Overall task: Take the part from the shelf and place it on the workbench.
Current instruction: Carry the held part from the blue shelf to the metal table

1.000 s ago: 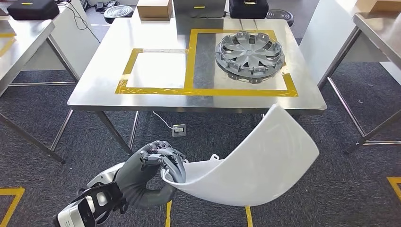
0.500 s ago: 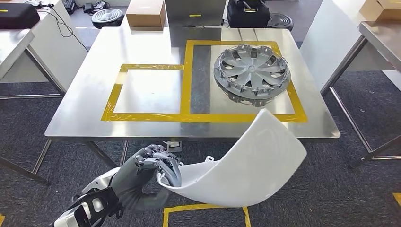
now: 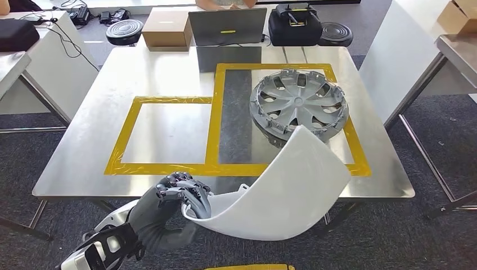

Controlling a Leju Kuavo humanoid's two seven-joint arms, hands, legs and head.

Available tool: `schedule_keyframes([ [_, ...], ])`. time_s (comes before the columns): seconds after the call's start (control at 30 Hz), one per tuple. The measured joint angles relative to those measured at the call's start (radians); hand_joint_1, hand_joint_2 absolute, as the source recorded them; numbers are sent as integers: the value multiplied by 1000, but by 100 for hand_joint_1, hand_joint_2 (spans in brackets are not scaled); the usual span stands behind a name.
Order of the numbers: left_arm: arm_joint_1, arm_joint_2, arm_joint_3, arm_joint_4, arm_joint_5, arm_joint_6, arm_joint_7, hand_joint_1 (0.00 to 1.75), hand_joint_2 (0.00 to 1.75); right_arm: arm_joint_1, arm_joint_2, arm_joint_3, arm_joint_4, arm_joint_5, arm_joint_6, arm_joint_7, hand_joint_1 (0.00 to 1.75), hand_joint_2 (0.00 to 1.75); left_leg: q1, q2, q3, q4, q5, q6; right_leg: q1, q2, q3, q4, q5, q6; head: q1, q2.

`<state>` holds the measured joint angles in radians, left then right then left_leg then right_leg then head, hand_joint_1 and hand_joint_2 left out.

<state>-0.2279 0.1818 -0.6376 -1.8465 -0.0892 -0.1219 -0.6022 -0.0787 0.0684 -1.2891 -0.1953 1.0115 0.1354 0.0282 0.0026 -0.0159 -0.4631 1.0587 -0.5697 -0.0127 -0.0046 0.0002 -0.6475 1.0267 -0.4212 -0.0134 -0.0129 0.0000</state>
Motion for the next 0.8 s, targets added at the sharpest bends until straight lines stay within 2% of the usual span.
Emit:
schedule_keyframes([
  [0.07,5,8,1,-4,-2,10,0,175,175,-2,-1,2,0,4,-1,0,0,0,2,4,-57,103,-31,-6,0,1,24,-4,-17,-12,-3,0],
  [0.13,15,14,1,-8,-4,18,0,175,175,-4,-2,5,0,6,-1,0,0,0,2,6,-137,211,-90,-10,2,3,43,-4,-36,-16,-4,0],
  [0.17,21,17,1,-9,-6,21,0,175,175,-4,-2,7,0,6,-1,1,0,0,2,6,-165,234,-106,-10,3,4,53,-4,-45,-17,-4,0],
  [0.2,27,20,1,-11,-8,23,0,175,175,-4,-2,8,0,7,-1,1,0,0,2,6,-179,225,-96,-9,4,4,66,-4,-56,-17,-5,0],
  [0.23,32,22,1,-13,-9,25,0,175,175,-4,-2,9,0,9,-1,2,0,0,2,6,-180,190,-65,-6,5,5,79,-3,-65,-16,-5,0],
  [0.3,37,25,1,-18,-12,27,0,175,175,-4,-2,11,0,10,-1,2,0,0,-1,7,-160,66,44,3,7,5,107,-2,-86,-13,-5,0],
  [0.37,40,25,0,-24,-16,30,6,175,175,-6,-1,14,0,9,-1,2,0,0,-6,9,-148,-11,101,11,8,6,118,1,-102,-4,-5,0],
  [0.47,44,20,0,-41,-27,34,25,175,175,-10,-2,16,0,8,-1,3,0,0,-6,9,-141,-21,110,24,9,6,120,0,-116,14,-6,0],
  [0.5,44,16,0,-46,-30,34,31,175,175,-10,-2,17,0,8,-1,3,0,0,-5,9,-137,-24,108,25,10,5,122,2,-111,18,-4,0],
  [0.53,44,12,0,-52,-34,34,36,175,175,-11,-3,17,0,9,-1,3,0,0,-4,9,-133,-27,107,25,11,5,124,5,-109,17,-3,0],
  [0.6,47,6,0,-60,-44,36,45,175,175,-12,-3,17,0,11,0,1,0,0,-7,9,-127,-27,101,25,14,5,131,2,-105,-1,2,0],
  [0.63,51,4,1,-64,-49,37,48,175,175,-12,-3,18,0,13,1,0,0,0,-8,9,-126,-26,98,26,13,5,136,-4,-113,-8,2,0],
  [0.67,56,3,2,-69,-52,39,47,175,175,-13,-3,18,0,15,2,-1,0,0,-9,9,-126,-26,96,28,12,4,140,-12,-117,-9,2,0],
  [0.8,85,4,18,-85,-52,43,17,175,175,-11,-3,23,0,25,0,0,0,0,-12,10,-126,-25,93,32,8,4,144,-21,-122,7,2,0],
])
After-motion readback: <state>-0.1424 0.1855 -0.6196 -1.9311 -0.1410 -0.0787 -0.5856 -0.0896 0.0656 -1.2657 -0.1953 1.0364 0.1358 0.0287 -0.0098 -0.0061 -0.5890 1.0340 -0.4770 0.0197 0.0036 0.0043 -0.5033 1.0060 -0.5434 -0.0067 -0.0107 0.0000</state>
